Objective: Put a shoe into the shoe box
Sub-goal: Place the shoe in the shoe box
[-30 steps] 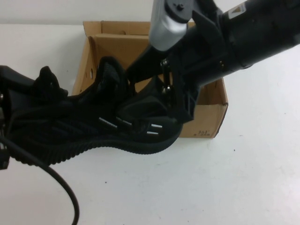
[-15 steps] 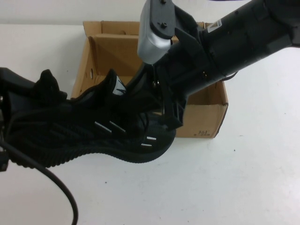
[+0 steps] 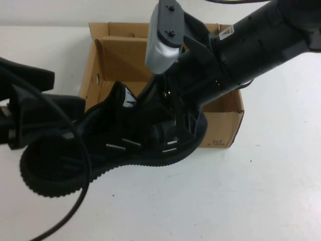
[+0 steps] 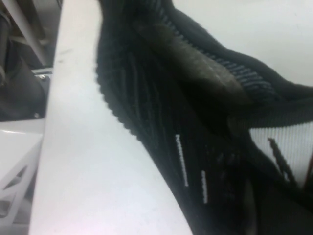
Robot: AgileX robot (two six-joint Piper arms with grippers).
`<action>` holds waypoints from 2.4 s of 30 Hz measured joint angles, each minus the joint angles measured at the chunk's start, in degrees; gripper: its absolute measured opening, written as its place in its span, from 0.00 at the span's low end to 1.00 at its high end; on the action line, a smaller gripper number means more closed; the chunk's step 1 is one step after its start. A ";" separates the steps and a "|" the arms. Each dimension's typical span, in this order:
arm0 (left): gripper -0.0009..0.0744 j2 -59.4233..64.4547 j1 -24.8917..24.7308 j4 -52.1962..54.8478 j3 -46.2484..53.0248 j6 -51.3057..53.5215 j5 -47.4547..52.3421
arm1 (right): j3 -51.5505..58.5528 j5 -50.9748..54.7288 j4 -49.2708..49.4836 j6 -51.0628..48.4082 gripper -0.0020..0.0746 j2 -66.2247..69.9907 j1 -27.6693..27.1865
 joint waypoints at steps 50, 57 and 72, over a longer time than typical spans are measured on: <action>0.01 0.00 0.00 14.24 0.00 -18.05 -4.08 | -39.34 -9.91 -23.46 13.74 0.04 36.86 -10.05; 0.01 0.00 0.00 14.24 0.00 -18.05 -3.96 | -39.34 -10.87 -22.02 15.76 0.04 38.37 -10.86; 0.01 0.00 0.00 14.24 0.00 -18.05 -3.96 | -39.34 -14.45 -20.35 18.73 0.08 40.28 -11.25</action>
